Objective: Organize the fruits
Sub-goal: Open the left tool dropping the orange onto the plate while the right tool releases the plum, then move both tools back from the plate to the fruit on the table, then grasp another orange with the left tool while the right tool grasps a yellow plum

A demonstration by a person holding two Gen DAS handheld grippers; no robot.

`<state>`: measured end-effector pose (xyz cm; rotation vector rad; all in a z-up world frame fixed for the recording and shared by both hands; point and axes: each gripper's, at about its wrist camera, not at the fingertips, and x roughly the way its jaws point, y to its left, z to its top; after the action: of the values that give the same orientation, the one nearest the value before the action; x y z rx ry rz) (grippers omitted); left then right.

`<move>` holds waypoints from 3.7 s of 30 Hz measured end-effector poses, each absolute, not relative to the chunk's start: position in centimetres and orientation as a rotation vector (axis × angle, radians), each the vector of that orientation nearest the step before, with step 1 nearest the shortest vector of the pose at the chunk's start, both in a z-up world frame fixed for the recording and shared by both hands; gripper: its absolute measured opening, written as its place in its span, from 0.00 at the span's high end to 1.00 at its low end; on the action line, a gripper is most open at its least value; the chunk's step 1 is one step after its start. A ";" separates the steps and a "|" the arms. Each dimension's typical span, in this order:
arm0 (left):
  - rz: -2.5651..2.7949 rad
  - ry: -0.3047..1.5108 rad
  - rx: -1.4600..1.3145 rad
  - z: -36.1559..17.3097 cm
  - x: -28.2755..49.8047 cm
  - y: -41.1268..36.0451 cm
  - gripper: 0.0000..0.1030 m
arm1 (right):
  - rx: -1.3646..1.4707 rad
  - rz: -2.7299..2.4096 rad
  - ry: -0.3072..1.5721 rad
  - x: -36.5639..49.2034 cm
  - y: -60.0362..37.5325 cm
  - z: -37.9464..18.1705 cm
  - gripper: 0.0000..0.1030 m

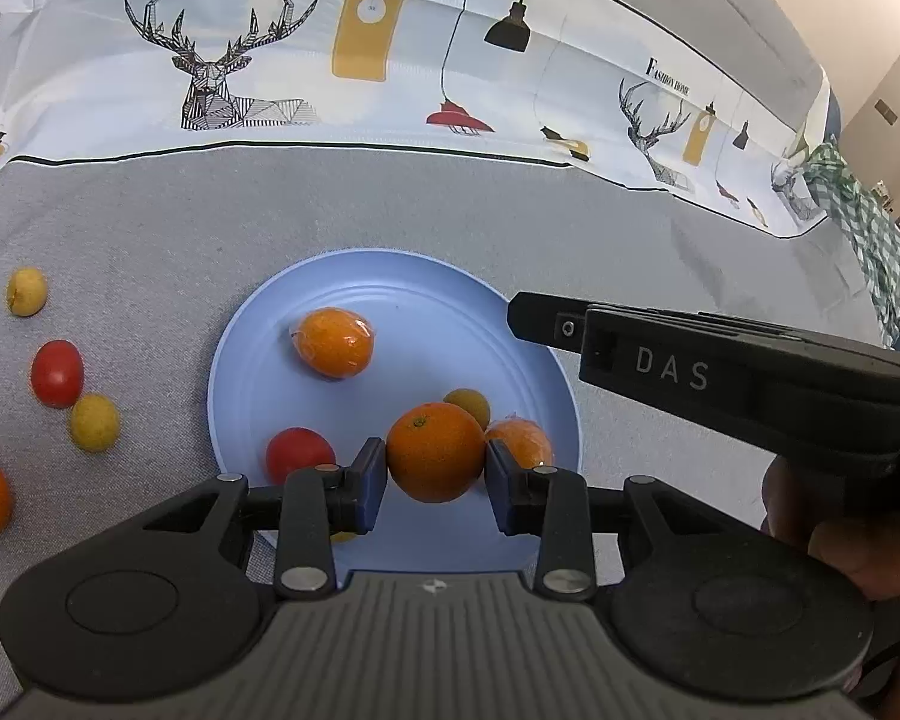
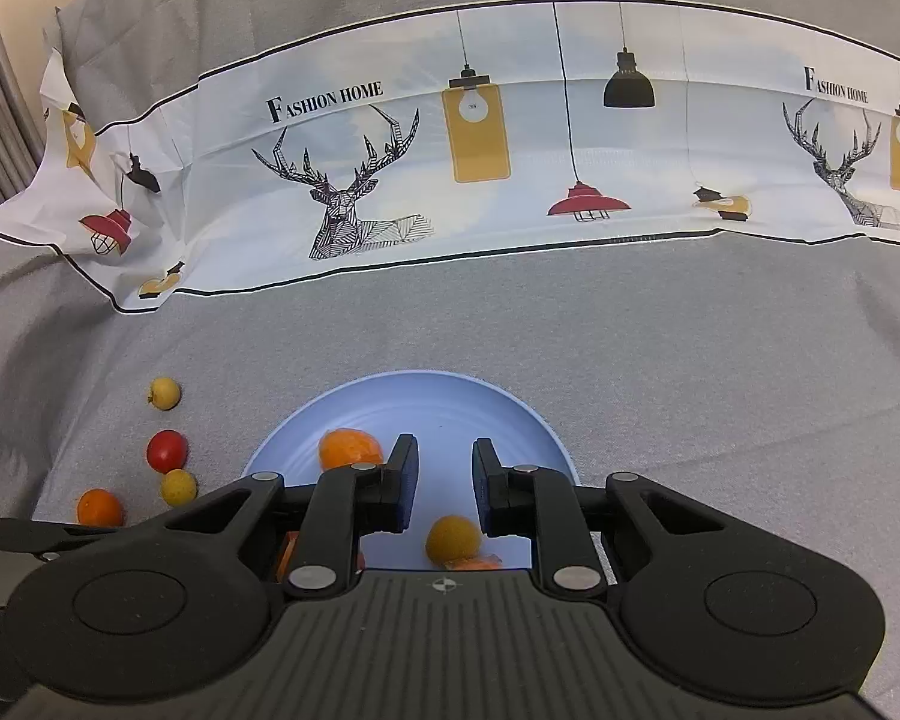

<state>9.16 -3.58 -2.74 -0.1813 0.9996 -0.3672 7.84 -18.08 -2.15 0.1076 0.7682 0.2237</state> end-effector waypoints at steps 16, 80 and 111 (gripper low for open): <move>-0.362 0.993 -0.198 -2.4 9.0 -3.2 0.52 | 0.105 0.196 0.791 8.1 -17.7 -2.5 0.60; 0.147 0.827 -0.099 1.7 7.9 13.0 0.62 | -0.066 0.508 0.808 9.2 -0.7 -4.6 0.60; 0.038 1.093 -0.208 -3.2 9.2 12.8 0.45 | -0.239 0.583 0.830 6.7 -0.9 -4.5 0.74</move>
<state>9.23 12.76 -3.20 -0.2083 1.0925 0.0382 6.71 -0.90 -4.48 -0.2393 0.8301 0.5826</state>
